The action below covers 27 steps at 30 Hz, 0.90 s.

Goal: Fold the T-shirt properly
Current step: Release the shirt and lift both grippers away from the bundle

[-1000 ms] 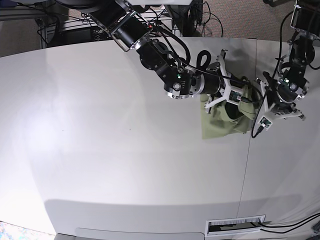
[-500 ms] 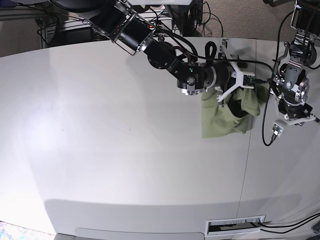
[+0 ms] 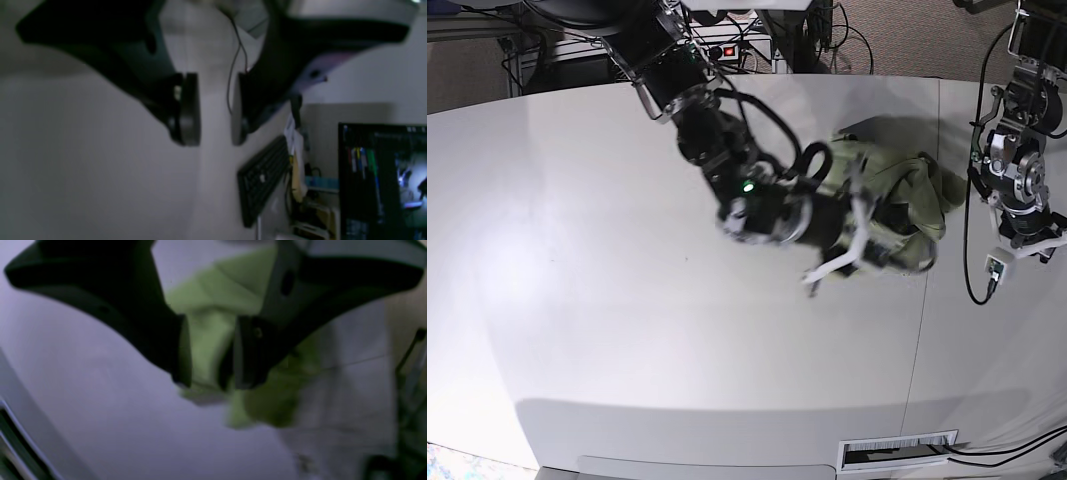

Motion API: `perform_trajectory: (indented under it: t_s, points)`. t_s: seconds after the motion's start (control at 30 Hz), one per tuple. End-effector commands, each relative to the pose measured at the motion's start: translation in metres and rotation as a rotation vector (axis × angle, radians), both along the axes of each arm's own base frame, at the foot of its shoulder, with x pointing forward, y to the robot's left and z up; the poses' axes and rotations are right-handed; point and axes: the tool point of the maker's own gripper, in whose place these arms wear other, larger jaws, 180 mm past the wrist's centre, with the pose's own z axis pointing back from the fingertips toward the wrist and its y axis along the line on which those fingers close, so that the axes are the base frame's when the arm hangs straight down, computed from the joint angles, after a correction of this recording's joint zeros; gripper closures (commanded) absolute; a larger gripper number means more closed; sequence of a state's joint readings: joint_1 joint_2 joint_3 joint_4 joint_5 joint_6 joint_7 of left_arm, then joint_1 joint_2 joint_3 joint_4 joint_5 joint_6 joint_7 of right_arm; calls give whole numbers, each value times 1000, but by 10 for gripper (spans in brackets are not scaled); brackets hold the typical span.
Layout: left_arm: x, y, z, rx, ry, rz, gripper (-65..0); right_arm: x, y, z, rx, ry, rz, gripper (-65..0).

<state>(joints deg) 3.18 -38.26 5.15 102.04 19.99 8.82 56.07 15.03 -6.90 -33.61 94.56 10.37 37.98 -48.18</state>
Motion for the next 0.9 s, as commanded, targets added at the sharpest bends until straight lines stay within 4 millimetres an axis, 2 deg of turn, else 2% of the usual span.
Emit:
perform_trajectory:
  t_s: [0.0,0.13,0.17,0.23,0.37,0.5,0.73,0.87]
  points:
    - [9,1,22,3,-76,-11,-182,8,4,24,72,-37,-7,-164]
    - [16,-34,20,-213,-105,-89,-180,25,-13,23,86,-25,-75,-8]
    - [17,-42,20,-266,-103,-105,-180,28,-16,18,74,-19,-87,0]
    - [17,-54,24,-334,-105,-134,-180,34,-22,4,37,-10,-112,0]
    - [18,-60,39,-330,-128,-171,-180,41,-26,-31,-14,15,-132,0]
    - [16,-73,42,-405,-115,-202,-180,48,-25,-48,-14,26,-133,0]
    - [9,-109,52,-545,-115,-280,-180,77,-24,-32,-2,-24,-133,0]
    - [-4,-139,66,-604,-124,-362,-180,91,-26,-32,-23,-25,-137,0]
